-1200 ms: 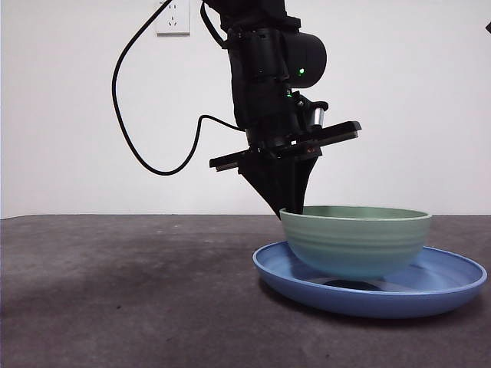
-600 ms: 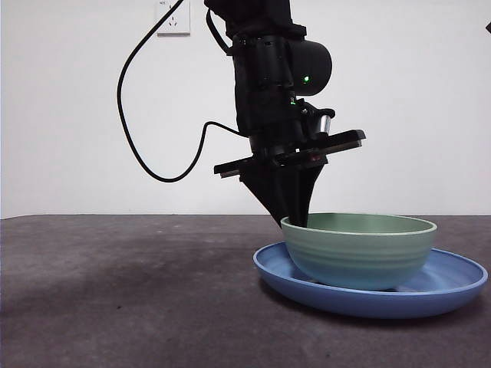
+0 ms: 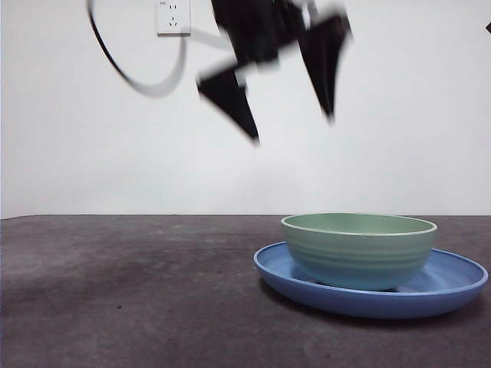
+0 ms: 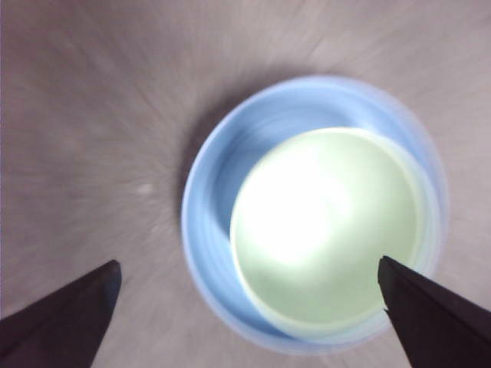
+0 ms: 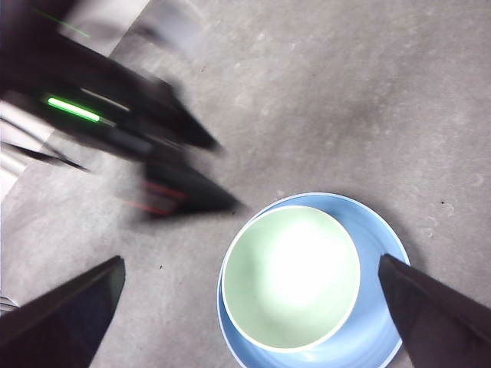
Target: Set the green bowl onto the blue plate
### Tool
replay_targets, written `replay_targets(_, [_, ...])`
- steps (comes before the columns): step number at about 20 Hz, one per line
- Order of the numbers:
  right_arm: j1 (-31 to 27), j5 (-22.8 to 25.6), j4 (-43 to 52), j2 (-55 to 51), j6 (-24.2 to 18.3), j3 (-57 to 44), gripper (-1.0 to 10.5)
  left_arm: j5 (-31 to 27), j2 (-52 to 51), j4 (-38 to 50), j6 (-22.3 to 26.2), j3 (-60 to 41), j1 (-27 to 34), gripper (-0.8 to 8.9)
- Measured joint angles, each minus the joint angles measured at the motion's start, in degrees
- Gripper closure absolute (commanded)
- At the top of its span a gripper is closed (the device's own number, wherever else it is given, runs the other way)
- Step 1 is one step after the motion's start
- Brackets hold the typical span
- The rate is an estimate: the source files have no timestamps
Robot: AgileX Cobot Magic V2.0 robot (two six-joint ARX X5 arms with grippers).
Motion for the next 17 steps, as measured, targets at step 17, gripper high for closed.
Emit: replay_targets(17, [0.00, 0.00, 0.00, 0.00, 0.00, 0.00, 3.3, 0.00, -42.01, 2.25, 6.34, -23.34, 7.98, 2.11])
